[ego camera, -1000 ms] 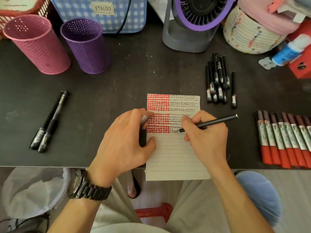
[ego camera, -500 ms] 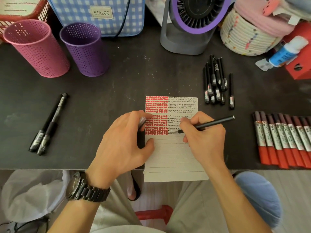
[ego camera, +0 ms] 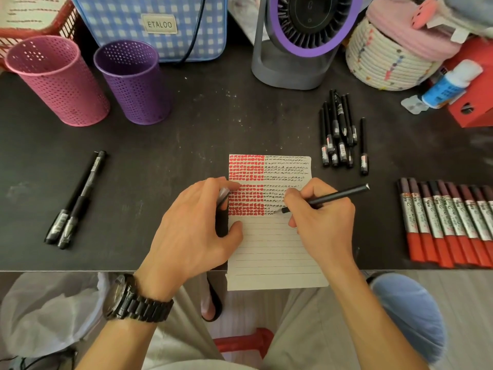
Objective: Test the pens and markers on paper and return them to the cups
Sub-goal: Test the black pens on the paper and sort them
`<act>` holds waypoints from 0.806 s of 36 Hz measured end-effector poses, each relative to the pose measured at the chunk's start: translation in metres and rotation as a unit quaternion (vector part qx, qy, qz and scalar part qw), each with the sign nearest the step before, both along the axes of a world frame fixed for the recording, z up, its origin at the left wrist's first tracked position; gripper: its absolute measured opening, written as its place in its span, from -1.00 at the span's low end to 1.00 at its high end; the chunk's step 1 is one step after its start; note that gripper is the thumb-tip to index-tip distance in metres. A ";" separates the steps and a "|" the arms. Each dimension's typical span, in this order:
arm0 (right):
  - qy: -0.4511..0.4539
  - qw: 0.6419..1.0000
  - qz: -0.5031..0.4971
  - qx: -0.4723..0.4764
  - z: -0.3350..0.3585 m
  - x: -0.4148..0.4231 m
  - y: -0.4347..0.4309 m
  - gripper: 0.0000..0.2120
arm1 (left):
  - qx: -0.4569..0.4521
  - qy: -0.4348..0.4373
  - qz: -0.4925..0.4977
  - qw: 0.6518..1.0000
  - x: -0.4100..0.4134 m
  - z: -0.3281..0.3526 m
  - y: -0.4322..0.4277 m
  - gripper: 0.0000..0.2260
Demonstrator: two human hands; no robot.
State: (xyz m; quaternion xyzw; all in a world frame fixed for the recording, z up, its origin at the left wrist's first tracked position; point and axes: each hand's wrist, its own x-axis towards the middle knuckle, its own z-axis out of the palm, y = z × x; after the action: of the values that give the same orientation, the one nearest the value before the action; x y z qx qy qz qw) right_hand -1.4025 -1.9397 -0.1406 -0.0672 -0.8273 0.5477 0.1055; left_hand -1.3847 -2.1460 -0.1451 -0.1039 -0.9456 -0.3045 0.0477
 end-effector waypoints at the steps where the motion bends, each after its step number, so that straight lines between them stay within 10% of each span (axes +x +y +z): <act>1: 0.002 1.000 0.001 0.001 0.000 0.000 0.000 -0.70 | 0.000 0.000 0.000 1.000 0.000 0.000 0.000 -0.63; 22: -0.097 0.892 0.002 -0.443 0.040 0.021 0.024 -0.76 | 0.081 0.021 0.009 0.996 0.003 0.000 -0.001 -0.75; 29: -0.125 0.890 0.005 -0.437 0.045 0.051 0.024 -0.85 | 0.229 -0.026 0.047 0.972 0.019 0.015 -0.001 -0.73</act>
State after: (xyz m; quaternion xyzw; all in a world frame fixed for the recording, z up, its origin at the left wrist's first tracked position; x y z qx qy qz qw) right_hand -1.3513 -1.9152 -0.0959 -0.1704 -0.5106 0.8417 -0.0416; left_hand -1.3659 -2.1469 -0.1301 -0.0372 -0.8555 -0.5131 0.0596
